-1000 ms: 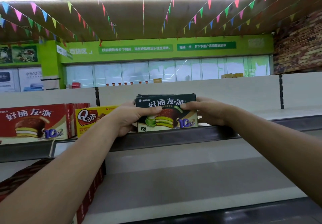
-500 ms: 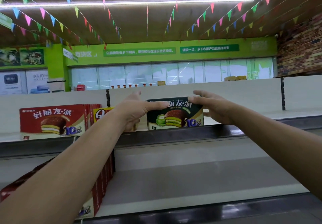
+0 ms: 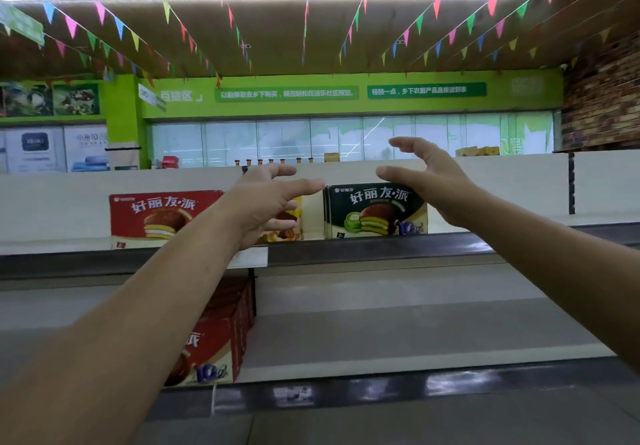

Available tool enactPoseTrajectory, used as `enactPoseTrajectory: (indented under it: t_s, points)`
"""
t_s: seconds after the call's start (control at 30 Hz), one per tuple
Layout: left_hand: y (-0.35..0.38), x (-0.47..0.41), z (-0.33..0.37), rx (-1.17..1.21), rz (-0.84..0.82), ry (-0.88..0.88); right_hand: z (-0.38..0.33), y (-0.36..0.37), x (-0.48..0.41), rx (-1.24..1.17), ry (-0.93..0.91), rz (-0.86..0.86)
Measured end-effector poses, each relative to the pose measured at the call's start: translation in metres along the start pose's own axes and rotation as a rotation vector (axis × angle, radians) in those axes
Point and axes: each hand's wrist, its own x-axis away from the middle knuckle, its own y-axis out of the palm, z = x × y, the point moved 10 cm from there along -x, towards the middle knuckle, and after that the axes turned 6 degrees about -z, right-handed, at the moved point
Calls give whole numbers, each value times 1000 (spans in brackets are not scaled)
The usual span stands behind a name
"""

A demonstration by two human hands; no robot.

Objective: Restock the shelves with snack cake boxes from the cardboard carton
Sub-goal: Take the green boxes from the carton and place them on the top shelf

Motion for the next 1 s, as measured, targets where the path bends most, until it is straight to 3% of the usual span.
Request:
enactPoseTrajectory:
  t_s: [0.23, 0.67, 1.0]
  points:
    - [-54, 49, -9, 11, 72, 31, -55, 67, 26, 149, -178, 0]
    - [-167, 186, -50, -76, 221, -86, -89, 279, 83, 103, -255, -394]
    - [-264, 338, -138, -82, 410, -295, -93, 458, 176, -21, -226, -704]
